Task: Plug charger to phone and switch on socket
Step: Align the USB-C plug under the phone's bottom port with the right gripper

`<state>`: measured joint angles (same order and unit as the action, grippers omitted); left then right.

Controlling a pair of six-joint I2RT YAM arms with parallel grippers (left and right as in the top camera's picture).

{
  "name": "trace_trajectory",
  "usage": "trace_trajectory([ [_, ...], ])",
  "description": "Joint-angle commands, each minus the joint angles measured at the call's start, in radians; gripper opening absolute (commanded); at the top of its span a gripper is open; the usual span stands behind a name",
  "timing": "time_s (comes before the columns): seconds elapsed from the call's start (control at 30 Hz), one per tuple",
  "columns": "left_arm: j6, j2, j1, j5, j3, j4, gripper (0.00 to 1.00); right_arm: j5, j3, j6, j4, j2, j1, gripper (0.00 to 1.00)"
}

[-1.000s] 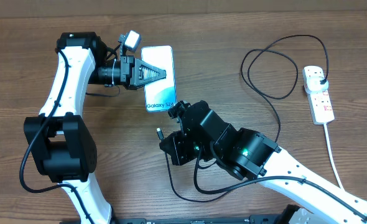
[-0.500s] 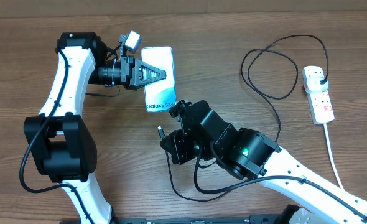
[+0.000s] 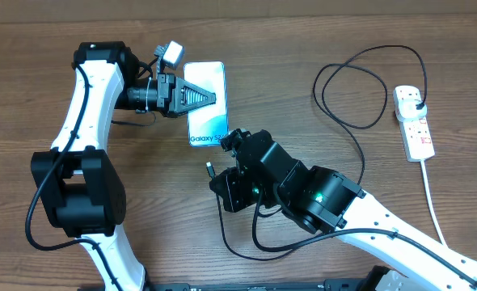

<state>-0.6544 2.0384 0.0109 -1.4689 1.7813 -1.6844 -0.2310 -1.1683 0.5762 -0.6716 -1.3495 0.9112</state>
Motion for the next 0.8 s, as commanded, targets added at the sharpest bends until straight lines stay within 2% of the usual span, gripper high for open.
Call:
trace_trajectory([
  [0.0, -0.018, -0.026, 0.001, -0.027, 0.02, -0.006, 0.04, 0.013, 0.003, -0.002, 0.014, 0.005, -0.003, 0.04],
  [0.13, -0.01, -0.026, 0.001, -0.03, 0.02, -0.006, 0.04, 0.013, 0.004, -0.001, 0.042, 0.001, -0.003, 0.04],
  [0.37, 0.077, -0.026, 0.001, -0.067, 0.02, -0.006, 0.04, 0.022, 0.004, 0.002, 0.101, 0.001, -0.004, 0.04],
  [0.57, 0.087, -0.026, 0.002, -0.111, 0.02, -0.006, 0.04, 0.155, 0.004, 0.126, 0.104, 0.001, -0.004, 0.04],
  [0.77, 0.086, -0.026, 0.002, -0.111, 0.02, -0.006, 0.04, 0.171, 0.004, 0.138, 0.122, 0.001, -0.004, 0.04],
])
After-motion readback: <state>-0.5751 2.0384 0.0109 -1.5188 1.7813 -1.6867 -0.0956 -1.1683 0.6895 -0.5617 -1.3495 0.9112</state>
